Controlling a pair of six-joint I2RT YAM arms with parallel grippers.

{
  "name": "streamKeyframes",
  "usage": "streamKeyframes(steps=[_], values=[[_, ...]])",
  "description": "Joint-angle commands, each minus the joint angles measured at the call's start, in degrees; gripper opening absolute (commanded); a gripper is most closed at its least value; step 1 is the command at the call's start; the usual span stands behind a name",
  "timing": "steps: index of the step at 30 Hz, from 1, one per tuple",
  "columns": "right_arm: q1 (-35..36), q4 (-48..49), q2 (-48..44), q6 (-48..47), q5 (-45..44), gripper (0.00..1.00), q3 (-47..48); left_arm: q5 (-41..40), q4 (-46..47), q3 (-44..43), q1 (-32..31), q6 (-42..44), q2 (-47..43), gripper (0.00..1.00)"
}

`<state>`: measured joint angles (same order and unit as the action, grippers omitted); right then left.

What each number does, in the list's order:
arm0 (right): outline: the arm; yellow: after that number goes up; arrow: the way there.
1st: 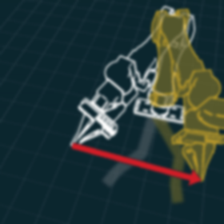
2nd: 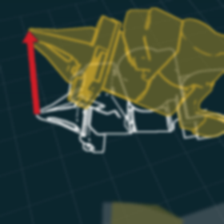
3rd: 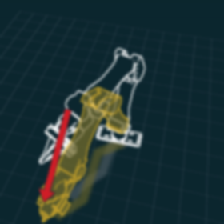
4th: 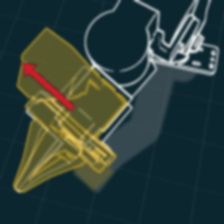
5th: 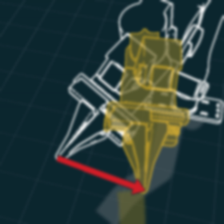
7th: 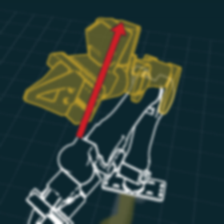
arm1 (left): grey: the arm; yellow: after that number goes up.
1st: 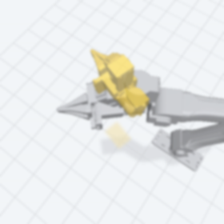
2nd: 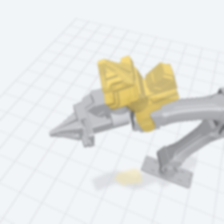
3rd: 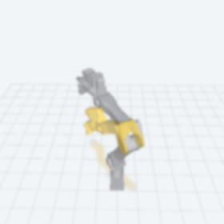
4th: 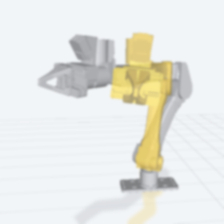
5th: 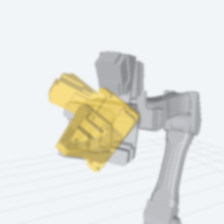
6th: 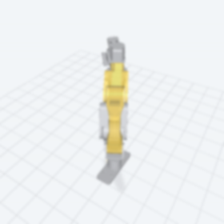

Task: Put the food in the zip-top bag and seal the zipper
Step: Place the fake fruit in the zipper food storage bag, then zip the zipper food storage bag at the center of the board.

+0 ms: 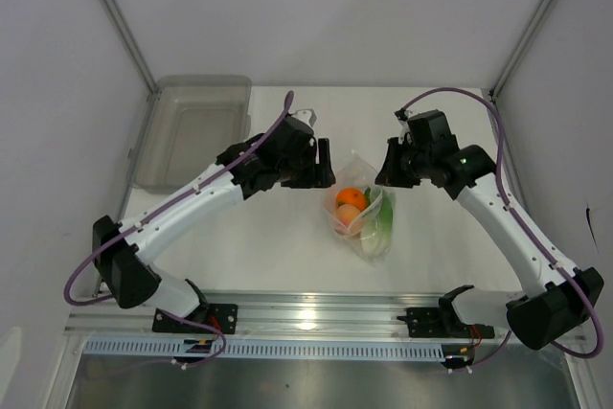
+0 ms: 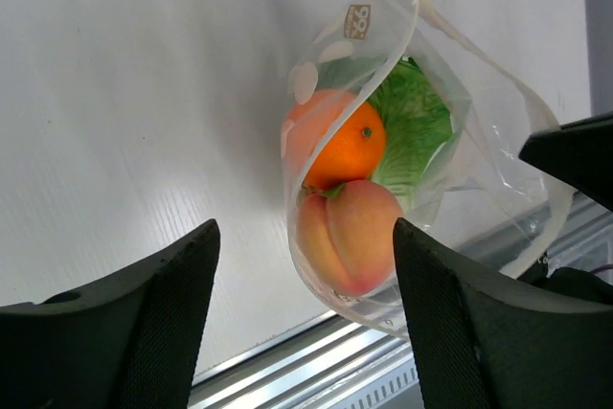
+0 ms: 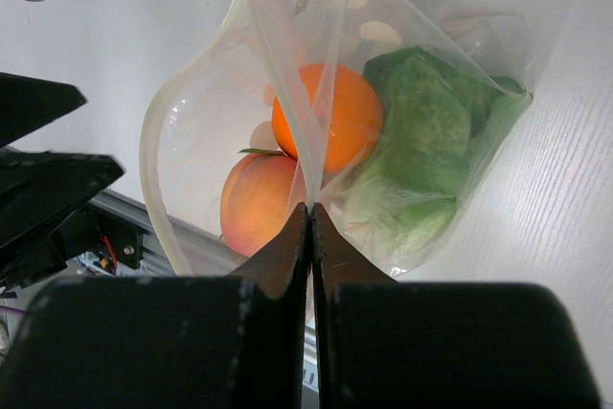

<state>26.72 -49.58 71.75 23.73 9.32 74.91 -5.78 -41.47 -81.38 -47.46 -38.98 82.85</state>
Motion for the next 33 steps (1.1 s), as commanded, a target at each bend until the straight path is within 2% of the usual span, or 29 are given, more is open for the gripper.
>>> streamKeyframes(steps=[1,5,10,15,18,20,26,33], values=[[-0.4,-0.7,-2.0,-0.6,-0.4,0.00,1.4,1.6,1.7,-0.6,-0.1,1.5,2.6,0.72],[-0.3,-1.0,-2.4,-0.6,-0.4,0.00,1.3,4.3,4.4,-0.8,-0.1,2.0,4.9,0.61],[-0.4,-1.2,-2.5,-0.6,-0.4,0.00,1.2,7.6,5.5,-2.6,0.1,2.2,7.9,0.54],[-0.6,-1.0,-2.9,-0.5,-0.4,0.00,0.8,13.5,7.5,-2.6,0.2,2.4,9.3,0.36],[-0.8,-0.7,-2.8,-0.5,0.5,0.00,0.4,16.9,8.4,-3.1,0.2,2.6,10.3,0.20],[-0.8,-0.4,-2.7,-0.5,0.8,0.00,0.1,17.7,8.9,-3.1,0.2,2.6,10.4,0.02],[-1.4,0.6,-2.0,-0.5,3.0,0.00,-0.3,23.8,12.0,-4.0,0.4,2.3,10.4,0.00],[-1.4,4.5,-1.1,2.8,11.8,0.00,0.1,31.2,14.5,-7.8,0.7,1.2,11.7,0.01]])
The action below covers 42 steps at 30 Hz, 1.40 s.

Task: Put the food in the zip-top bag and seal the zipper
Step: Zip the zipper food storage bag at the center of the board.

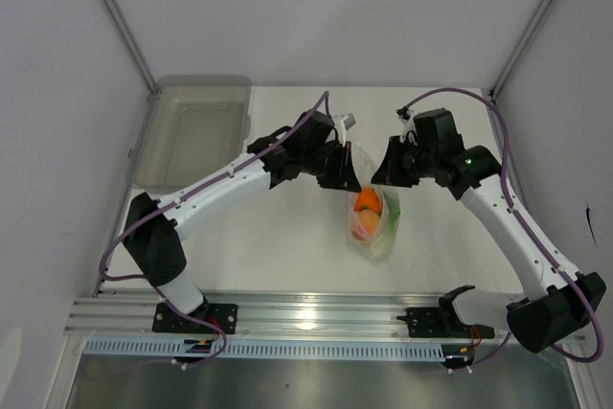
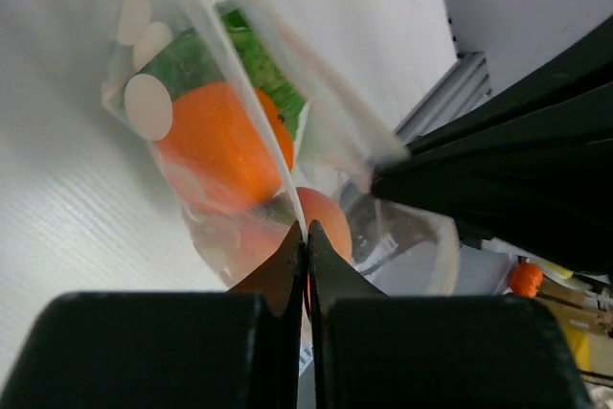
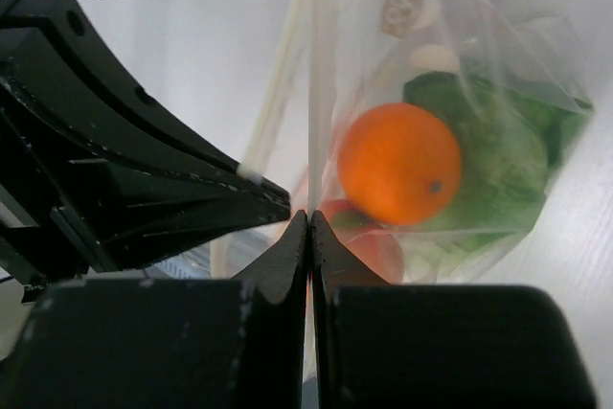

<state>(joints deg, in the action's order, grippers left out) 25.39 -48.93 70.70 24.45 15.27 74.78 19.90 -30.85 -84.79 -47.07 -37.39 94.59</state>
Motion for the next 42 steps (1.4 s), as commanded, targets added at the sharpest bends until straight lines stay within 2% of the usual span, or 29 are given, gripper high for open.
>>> streamKeyframes(steps=[1,6,11,19,27,30,33,34,36,42], values=[[0.2,4.4,0.0,2.8,6.7,0.00,0.2,6.3,3.7,-5.9,0.4,-0.3,0.3,0.01],[1.8,7.9,-1.0,8.6,9.4,0.00,-0.8,7.9,2.5,-7.9,0.5,0.6,0.3,0.01],[2.6,11.2,-5.0,16.3,8.6,0.00,-4.5,10.2,0.8,-7.9,0.7,3.1,-0.8,0.01],[4.1,16.5,-15.4,30.7,0.7,0.00,-16.0,11.9,-1.0,-2.7,0.8,8.6,-3.3,0.01],[5.5,17.6,-18.9,35.2,-4.4,0.00,-21.3,15.8,2.7,1.9,0.8,8.9,-3.9,0.01],[6.3,17.0,-18.9,36.1,-6.1,0.00,-21.3,17.8,4.3,2.8,0.8,8.9,-4.1,0.09],[6.9,16.7,-18.8,37.0,-7.4,0.00,-21.2,19.4,6.0,3.6,0.8,8.5,-4.2,0.37],[7.0,16.1,-19.0,37.2,-7.8,0.00,-21.0,19.4,6.2,3.9,0.8,8.3,-4.4,0.54],[7.3,15.8,-19.1,37.5,-9.4,0.00,-20.6,20.0,7.3,4.2,0.8,8.0,-4.9,0.68],[7.5,13.2,-18.8,37.5,-12.9,0.00,-19.7,20.5,8.4,5.6,0.8,7.8,-6.3,0.75]])
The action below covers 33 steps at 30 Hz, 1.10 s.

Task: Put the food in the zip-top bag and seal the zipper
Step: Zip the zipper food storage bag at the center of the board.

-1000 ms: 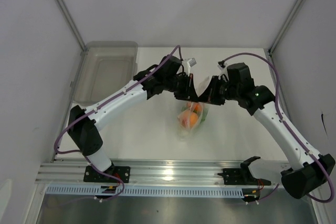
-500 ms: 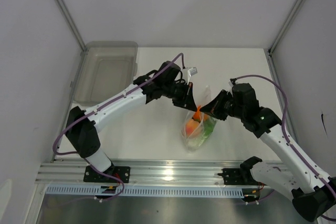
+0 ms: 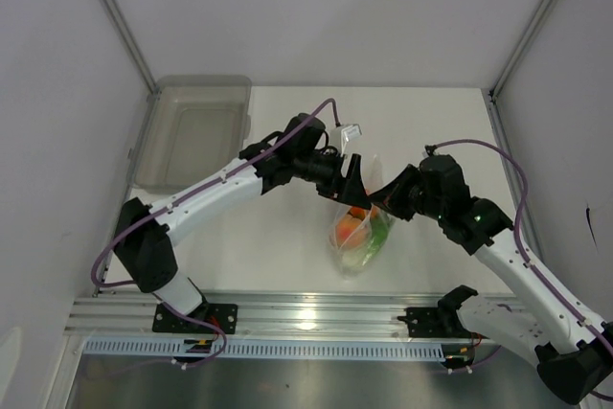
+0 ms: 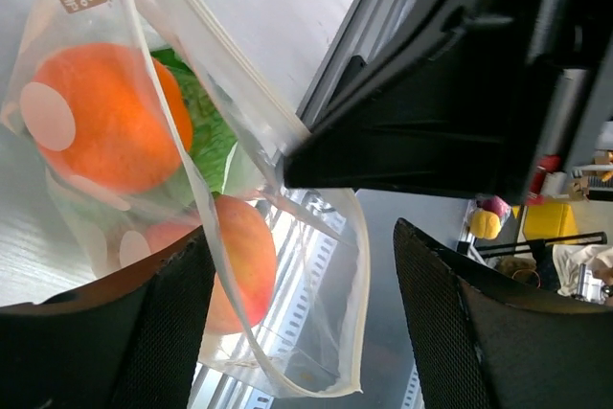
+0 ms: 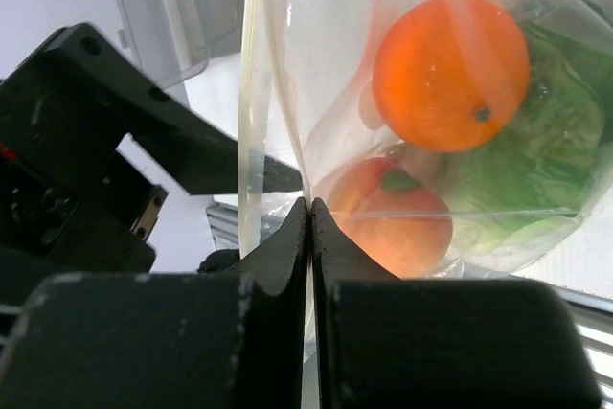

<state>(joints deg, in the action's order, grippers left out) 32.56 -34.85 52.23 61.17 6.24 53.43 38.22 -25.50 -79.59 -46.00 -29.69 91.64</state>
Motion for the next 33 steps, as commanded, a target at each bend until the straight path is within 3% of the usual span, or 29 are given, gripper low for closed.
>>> streamKeyframes(steps=[1,6,18,33], values=[[0.3,-1.1,-0.3,1.0,-4.0,0.00,1.7,2.0,2.8,0.4,-0.4,0.1,-3.7,0.76],[0.3,-1.5,0.9,2.1,-5.2,0.00,2.1,-0.4,1.1,-0.6,-1.5,1.5,-4.5,0.77],[1.2,-3.1,3.1,4.4,-8.0,0.00,6.7,-18.6,-6.5,-4.3,-7.7,4.7,-3.0,0.79],[1.7,-3.6,2.4,8.3,-9.8,0.00,5.9,-36.1,-6.3,-1.4,-12.4,0.0,-3.3,0.75]])
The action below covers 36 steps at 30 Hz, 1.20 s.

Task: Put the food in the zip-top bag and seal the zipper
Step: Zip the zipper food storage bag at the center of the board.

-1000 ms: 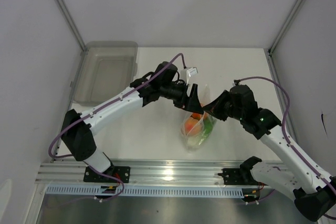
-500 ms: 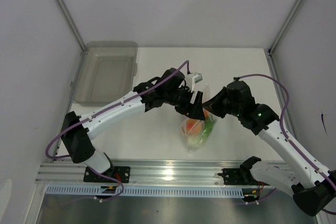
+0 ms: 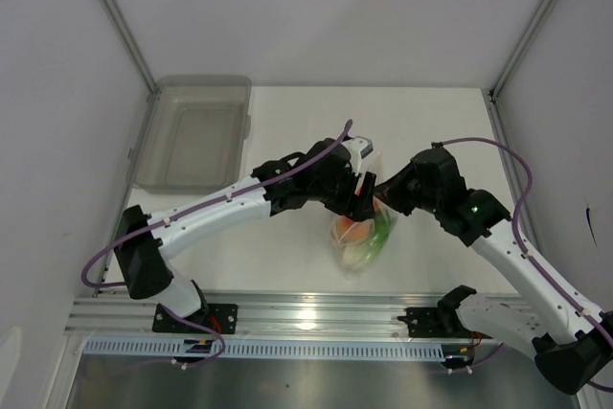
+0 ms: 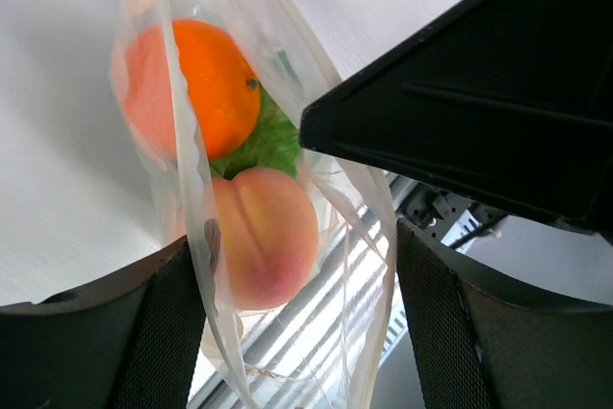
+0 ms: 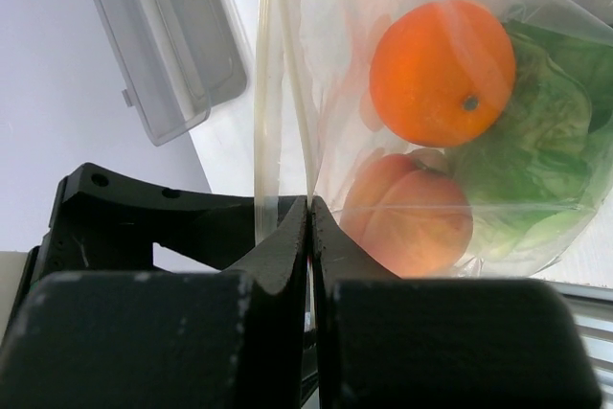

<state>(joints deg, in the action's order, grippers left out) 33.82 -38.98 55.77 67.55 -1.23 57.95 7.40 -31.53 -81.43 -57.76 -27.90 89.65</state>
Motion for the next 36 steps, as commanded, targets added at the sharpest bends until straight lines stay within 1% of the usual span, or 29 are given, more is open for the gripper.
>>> streamKeyframes(steps=[1,4,10,13,14,16,17,19,20,21,23,25,26,28,29,30,31,32,33,34,36], values=[[0.5,0.7,-1.2,2.0,-2.3,0.01,0.9,-5.6,0.3,0.7,-0.8,-2.1,-1.3,0.74],[0.5,1.0,-1.3,2.3,-2.3,0.03,0.6,-6.1,1.1,1.7,-0.9,-2.6,-1.3,0.71],[0.8,1.2,-1.4,2.9,-3.0,0.05,0.0,-7.0,2.5,2.8,-1.3,-2.9,-1.7,0.58],[0.8,1.6,-1.3,2.7,-2.7,0.09,-0.4,-7.1,2.4,2.9,-1.4,-3.0,-1.8,0.47],[0.8,1.7,-1.2,2.7,-2.6,0.12,-0.5,-7.1,2.5,2.9,-1.4,-2.9,-1.8,0.39],[0.8,1.7,-1.2,2.2,-2.5,0.15,-0.5,-7.1,2.4,2.9,-1.4,-2.6,-2.0,0.31],[0.9,1.6,-1.2,1.9,-2.7,0.17,-0.4,-7.1,2.3,2.9,-1.4,-2.5,-1.8,0.26],[0.9,0.8,-1.4,0.8,-3.2,0.24,0.2,-7.1,1.9,2.5,-1.4,-2.0,-1.7,0.19],[0.8,0.1,-1.5,0.3,-3.3,0.25,0.5,-7.1,1.7,2.2,-1.4,-1.9,-1.5,0.12],[0.8,-0.1,-1.6,-0.3,-3.9,0.30,0.9,-7.0,1.3,1.9,-1.4,-1.7,-1.3,0.07],[0.6,-2.4,-1.7,-3.2,-4.7,0.34,2.9,-7.1,-0.2,0.8,-1.3,-0.9,-0.7,0.00],[0.2,-3.5,-1.9,-6.1,-5.3,0.44,5.0,-7.1,-0.9,0.4,-1.2,0.6,-0.8,0.01],[-0.2,-4.5,-1.9,-9.8,-5.3,0.50,5.7,-7.0,-0.9,0.4,-1.0,1.1,-1.3,0.00],[-1.6,-6.0,-1.6,-14.0,-4.7,0.51,7.6,-7.0,-1.1,0.6,-0.6,2.7,-2.1,0.01],[-2.1,-6.7,-1.5,-19.0,-4.4,0.53,8.0,-6.8,-1.3,0.7,0.0,3.3,-2.9,0.01],[-2.8,-6.7,-1.6,-21.8,-2.9,0.53,8.2,-6.2,-1.3,0.7,0.4,3.9,-3.3,0.01],[-4.2,-6.2,-1.8,-24.6,-1.9,0.54,8.3,-4.3,-1.7,0.7,1.5,5.2,-3.6,0.01],[-4.9,-6.0,-2.0,-27.2,-1.0,0.57,8.1,-3.4,-1.9,0.9,2.1,5.8,-4.2,0.01],[-5.7,-5.8,-2.2,-31.6,0.8,0.59,8.1,-2.2,-1.9,1.1,2.6,6.4,-4.6,0.00],[-6.6,-5.3,-2.4,-34.0,3.3,0.59,7.7,0.3,-2.0,1.4,3.8,7.6,-4.9,0.01],[-9.5,-4.4,-2.0,-39.9,8.9,0.59,6.8,2.4,-1.5,2.8,4.7,9.7,-6.4,0.01]])
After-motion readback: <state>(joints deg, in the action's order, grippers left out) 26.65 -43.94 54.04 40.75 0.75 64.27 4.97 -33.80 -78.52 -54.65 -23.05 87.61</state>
